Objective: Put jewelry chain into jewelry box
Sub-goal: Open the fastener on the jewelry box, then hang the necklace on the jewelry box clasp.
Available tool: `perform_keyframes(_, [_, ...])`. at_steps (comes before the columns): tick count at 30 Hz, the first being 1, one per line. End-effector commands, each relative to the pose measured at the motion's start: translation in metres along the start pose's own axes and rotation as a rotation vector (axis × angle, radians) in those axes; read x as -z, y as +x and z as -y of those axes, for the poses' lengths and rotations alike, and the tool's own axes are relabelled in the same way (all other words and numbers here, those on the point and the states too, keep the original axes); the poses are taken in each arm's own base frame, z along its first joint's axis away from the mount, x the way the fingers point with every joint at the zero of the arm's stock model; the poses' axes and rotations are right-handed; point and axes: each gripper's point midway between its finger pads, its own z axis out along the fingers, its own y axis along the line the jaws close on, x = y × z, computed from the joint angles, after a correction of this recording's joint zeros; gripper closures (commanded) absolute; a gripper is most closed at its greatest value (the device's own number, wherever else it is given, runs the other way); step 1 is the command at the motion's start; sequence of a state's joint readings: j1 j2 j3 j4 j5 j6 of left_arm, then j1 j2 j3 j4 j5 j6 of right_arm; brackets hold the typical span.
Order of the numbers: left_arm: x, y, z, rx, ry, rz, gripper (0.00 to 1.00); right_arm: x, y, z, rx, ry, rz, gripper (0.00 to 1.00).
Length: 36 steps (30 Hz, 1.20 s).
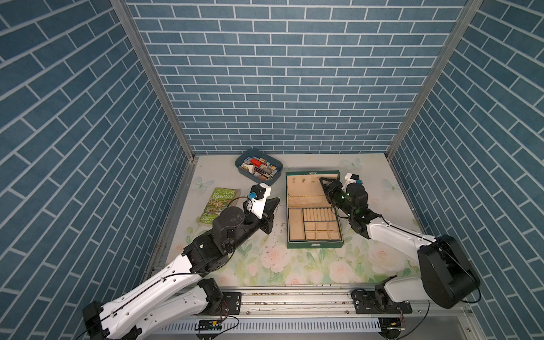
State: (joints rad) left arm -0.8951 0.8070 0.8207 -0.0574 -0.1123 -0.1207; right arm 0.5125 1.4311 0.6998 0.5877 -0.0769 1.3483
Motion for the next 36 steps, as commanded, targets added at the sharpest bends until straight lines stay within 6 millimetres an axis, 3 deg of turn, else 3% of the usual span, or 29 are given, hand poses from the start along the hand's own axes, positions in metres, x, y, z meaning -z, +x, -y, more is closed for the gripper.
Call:
perform_keyframes(1, [0.002,-0.009,-0.002,0.011,-0.009,0.017,1.00,-0.009,0.008,-0.012,-0.066,-0.055,-0.040,0.52])
perform_keyframes(11, [-0.003,-0.004,-0.001,-0.002,-0.009,0.000,1.00,-0.025,0.014,-0.008,-0.156,-0.089,0.005,0.54])
perform_keyframes(19, [-0.006,-0.013,0.005,-0.011,0.018,0.003,1.00,-0.006,0.012,-0.010,-0.066,-0.063,0.015,0.52])
perform_keyframes(24, [-0.006,-0.031,0.009,-0.032,0.028,0.016,1.00,0.021,0.013,-0.022,0.173,-0.022,-0.019,0.49])
perform_keyframes(28, [-0.007,-0.043,0.010,-0.050,0.025,0.019,1.00,0.040,0.021,-0.049,0.463,-0.087,-0.058,0.45])
perform_keyframes(32, [-0.010,-0.056,0.012,-0.060,0.023,0.029,1.00,0.071,0.042,-0.075,0.820,-0.185,-0.045,0.45])
perform_keyframes(36, [-0.016,-0.067,0.016,-0.052,0.038,0.044,1.00,0.095,0.068,-0.075,1.077,-0.230,-0.027,0.44])
